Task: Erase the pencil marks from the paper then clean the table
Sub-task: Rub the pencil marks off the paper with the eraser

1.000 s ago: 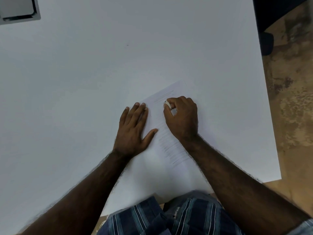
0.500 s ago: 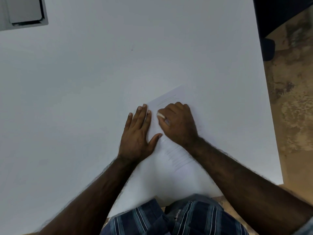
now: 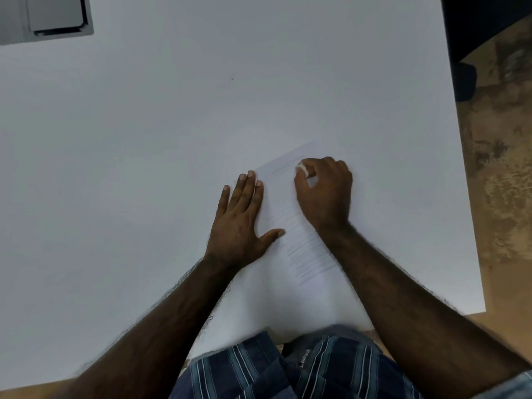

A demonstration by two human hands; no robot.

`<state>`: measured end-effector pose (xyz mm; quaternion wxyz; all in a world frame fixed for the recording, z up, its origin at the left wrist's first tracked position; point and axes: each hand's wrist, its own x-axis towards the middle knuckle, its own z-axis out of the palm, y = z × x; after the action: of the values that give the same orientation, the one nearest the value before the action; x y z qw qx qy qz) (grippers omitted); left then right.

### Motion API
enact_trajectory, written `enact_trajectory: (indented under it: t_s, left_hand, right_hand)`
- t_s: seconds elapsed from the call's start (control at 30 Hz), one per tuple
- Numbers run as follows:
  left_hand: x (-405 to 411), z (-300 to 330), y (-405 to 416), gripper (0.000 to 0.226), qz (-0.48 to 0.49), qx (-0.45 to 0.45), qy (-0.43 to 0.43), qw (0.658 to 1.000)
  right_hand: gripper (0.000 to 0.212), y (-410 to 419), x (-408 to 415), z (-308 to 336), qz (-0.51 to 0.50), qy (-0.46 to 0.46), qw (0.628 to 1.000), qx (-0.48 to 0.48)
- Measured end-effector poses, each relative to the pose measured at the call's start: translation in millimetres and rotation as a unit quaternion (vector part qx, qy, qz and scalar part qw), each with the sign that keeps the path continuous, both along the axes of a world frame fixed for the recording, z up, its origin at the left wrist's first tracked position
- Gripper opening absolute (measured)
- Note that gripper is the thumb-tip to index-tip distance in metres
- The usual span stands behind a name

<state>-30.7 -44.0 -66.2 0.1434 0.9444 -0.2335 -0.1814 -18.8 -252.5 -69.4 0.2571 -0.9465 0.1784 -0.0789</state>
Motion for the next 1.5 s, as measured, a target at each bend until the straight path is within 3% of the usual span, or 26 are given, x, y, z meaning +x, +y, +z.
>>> enact_trajectory:
  t_s: [0.17, 0.2, 0.37, 0.53, 0.6, 0.7, 0.73, 0.87, 0.9, 1.07, 1.2, 1.27, 1.37, 1.4, 1.5]
  left_hand:
    - [0, 4, 3, 0.122, -0.018, 0.004, 0.007, 1.000]
    - [-1, 4, 3, 0.125, -0.022, 0.005, 0.014, 1.000]
    - [-1, 8, 2, 0.133, -0.028, 0.019, 0.043, 0.999]
    - [1, 9, 0, 0.135, -0.031, 0.038, 0.051, 0.997]
    - [2, 8, -1, 0.136, -0.031, 0.041, 0.058, 0.997]
    - [2, 7, -2, 0.137, -0.032, 0.043, 0.063, 0.997]
    - [2, 6, -2, 0.137, -0.034, 0.045, 0.062, 0.996]
    - [3, 6, -2, 0.138, -0.038, 0.059, 0.066, 0.995]
    - [4, 6, -2, 0.138, -0.039, 0.061, 0.068, 0.995]
    - [5, 6, -3, 0.138, -0.043, 0.065, 0.078, 0.994]
    - [5, 6, -2, 0.139, -0.041, 0.067, 0.075, 0.994]
    - [5, 6, -2, 0.138, -0.043, 0.068, 0.077, 0.994]
    - [5, 6, -3, 0.138, -0.044, 0.066, 0.082, 0.994]
    - [5, 6, -3, 0.138, -0.043, 0.065, 0.082, 0.994]
    - [5, 6, -2, 0.138, -0.043, 0.065, 0.077, 0.994]
  right_hand:
    - [0.023, 23, -14, 1, 0.198, 0.015, 0.980, -0.006]
    - [0.022, 19, -12, 1, 0.195, 0.010, 0.981, -0.012]
    - [0.011, 1, 4, 4, -0.006, -0.023, 1.000, 0.000]
    - [0.019, 23, -6, -2, 0.204, 0.015, 0.979, -0.003]
    - [0.016, 13, 0, -1, 0.156, 0.007, 0.988, -0.006]
    - [0.012, 2, 8, 1, 0.004, -0.016, 1.000, 0.001]
    - [0.013, 6, 8, 1, 0.003, -0.018, 1.000, 0.004]
    - [0.022, 29, -7, -1, 0.206, 0.008, 0.978, -0.021]
    - [0.023, 25, -7, -1, 0.215, 0.009, 0.976, -0.029]
    - [0.019, 7, 7, 2, 0.013, -0.014, 1.000, -0.019]
    - [0.023, 32, -4, -1, 0.203, -0.002, 0.979, -0.030]
    - [0.021, 20, 2, 0, 0.172, 0.001, 0.984, -0.040]
    - [0.016, 5, 12, 3, -0.008, -0.020, 0.999, -0.025]
    - [0.016, 8, 12, 3, -0.007, -0.021, 1.000, -0.020]
    - [0.022, 30, 4, 0, 0.163, 0.007, 0.987, -0.010]
